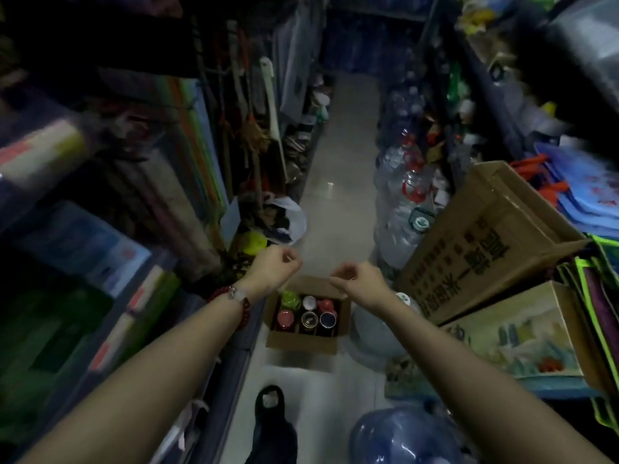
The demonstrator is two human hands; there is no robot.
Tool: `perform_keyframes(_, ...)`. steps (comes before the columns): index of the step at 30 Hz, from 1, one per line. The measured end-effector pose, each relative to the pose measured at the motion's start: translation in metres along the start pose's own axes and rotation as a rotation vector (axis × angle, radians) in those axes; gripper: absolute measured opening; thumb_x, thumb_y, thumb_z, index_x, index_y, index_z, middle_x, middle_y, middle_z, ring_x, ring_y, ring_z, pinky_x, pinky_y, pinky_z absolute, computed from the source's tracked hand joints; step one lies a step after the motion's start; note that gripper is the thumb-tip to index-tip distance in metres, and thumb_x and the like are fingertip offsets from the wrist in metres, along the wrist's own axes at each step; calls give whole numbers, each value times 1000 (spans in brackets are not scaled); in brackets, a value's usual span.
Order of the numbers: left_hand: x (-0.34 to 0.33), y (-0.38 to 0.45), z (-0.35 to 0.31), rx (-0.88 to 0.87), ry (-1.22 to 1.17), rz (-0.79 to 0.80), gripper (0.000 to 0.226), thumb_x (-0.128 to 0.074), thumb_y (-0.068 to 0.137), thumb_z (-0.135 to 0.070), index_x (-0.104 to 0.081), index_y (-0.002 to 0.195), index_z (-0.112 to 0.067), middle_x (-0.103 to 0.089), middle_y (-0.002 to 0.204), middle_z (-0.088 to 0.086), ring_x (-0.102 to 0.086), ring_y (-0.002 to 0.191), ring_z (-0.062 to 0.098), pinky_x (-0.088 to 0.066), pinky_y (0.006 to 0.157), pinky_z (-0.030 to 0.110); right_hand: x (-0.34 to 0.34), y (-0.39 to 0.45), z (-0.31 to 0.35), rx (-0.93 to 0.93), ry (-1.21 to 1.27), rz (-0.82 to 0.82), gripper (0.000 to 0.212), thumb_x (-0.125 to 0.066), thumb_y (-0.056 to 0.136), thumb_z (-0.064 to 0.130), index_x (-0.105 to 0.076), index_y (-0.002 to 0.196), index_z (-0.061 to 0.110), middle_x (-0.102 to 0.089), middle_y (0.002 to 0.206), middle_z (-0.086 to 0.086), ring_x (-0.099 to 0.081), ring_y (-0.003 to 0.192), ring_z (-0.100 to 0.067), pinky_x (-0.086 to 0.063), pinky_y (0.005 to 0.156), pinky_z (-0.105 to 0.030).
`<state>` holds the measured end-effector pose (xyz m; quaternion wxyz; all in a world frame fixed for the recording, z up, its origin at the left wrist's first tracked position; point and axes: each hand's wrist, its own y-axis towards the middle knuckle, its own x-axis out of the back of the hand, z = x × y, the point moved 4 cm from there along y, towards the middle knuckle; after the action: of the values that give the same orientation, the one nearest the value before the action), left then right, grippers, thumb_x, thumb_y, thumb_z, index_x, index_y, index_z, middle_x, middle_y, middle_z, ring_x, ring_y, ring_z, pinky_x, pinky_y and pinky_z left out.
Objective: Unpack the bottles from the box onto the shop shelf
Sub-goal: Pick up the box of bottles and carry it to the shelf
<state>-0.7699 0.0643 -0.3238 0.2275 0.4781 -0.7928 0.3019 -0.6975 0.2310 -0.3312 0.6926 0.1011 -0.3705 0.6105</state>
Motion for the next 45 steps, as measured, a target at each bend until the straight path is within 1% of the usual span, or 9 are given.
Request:
perform_keyframes(3, -15, 59, 5, 1, -11, 73, 16, -61, 87, -23, -65, 75, -14, -66, 78, 4, -63, 81, 21, -45, 72, 26, 1, 44, -13, -83, 42, -45, 18, -70, 84, 20, -72, 96, 7, -73, 93, -13, -68, 89, -26, -54, 86, -39)
perform_keyframes(9, -48, 155, 30, 17, -49, 185, 25, -61, 86, -20, -58, 62, -25, -61, 69, -1, -60, 75, 18, -53, 85, 41, -7, 117, -63, -205, 133, -107, 18, -69, 84, 18, -71, 97, 6, -72, 93, -13, -66, 87, -24, -51, 82, -33)
perform_keyframes(15, -100, 235, 105, 136, -64, 138, 13, -60, 87, -24, -69, 82, -16, -71, 86, 12, -65, 88, 27, -50, 86, 37, -58, 188, -152, -301, 148, -143, 18, -67, 86, 21, -68, 96, 6, -65, 86, -3, -61, 84, -17, -49, 83, -29)
perform_keyframes(19, -154, 272, 179, 190, -93, 115, 11, -60, 88, -25, -67, 83, -19, -70, 84, 10, -66, 86, 29, -51, 82, 37, -112, 229, -220, -329, 203, -183, 17, -65, 89, 18, -66, 100, 6, -61, 81, 2, -55, 71, 1, -42, 65, -4)
perform_keyframes(24, -219, 282, 281, 280, -115, 87, 16, -61, 88, -22, -68, 97, -10, -70, 92, 10, -64, 92, 27, -50, 85, 37, -183, 266, -308, -387, 249, -212, 21, -65, 88, 24, -66, 102, 9, -68, 89, -3, -65, 87, -22, -53, 84, -39)
perform_keyframes(31, -269, 300, 379, 220, 23, -38, 34, -66, 86, -22, -61, 115, -7, -61, 114, 18, -57, 106, 34, -46, 92, 44, -255, 283, -390, -425, 174, -229, 62, -49, 73, 76, -51, 116, 33, -60, 116, 4, -59, 107, -17, -52, 92, -44)
perform_keyframes(36, -287, 306, 421, 291, -46, -31, 49, -64, 86, -36, -53, 128, -16, -51, 131, 14, -50, 120, 31, -43, 99, 45, -262, 290, -415, -443, 166, -386, 58, -61, 90, 35, -40, 141, 18, -49, 139, -2, -42, 124, -9, -34, 102, -28)
perform_keyframes(42, -301, 307, 437, 335, -352, -72, 59, -64, 87, -19, -38, 140, -21, -52, 131, -1, -54, 111, 11, -47, 88, 23, -280, 302, -439, -495, 287, -407, 69, -58, 89, 43, -25, 148, 29, -42, 148, -3, -43, 133, -22, -39, 109, -46)
perform_keyframes(45, -305, 306, 443, 367, -467, -127, 66, -63, 87, -13, -30, 144, -22, -52, 126, -4, -55, 98, -1, -43, 75, 9, -287, 308, -445, -508, 230, -417, 69, -57, 90, 42, -24, 148, 25, -47, 143, -9, -48, 128, -27, -40, 103, -38)
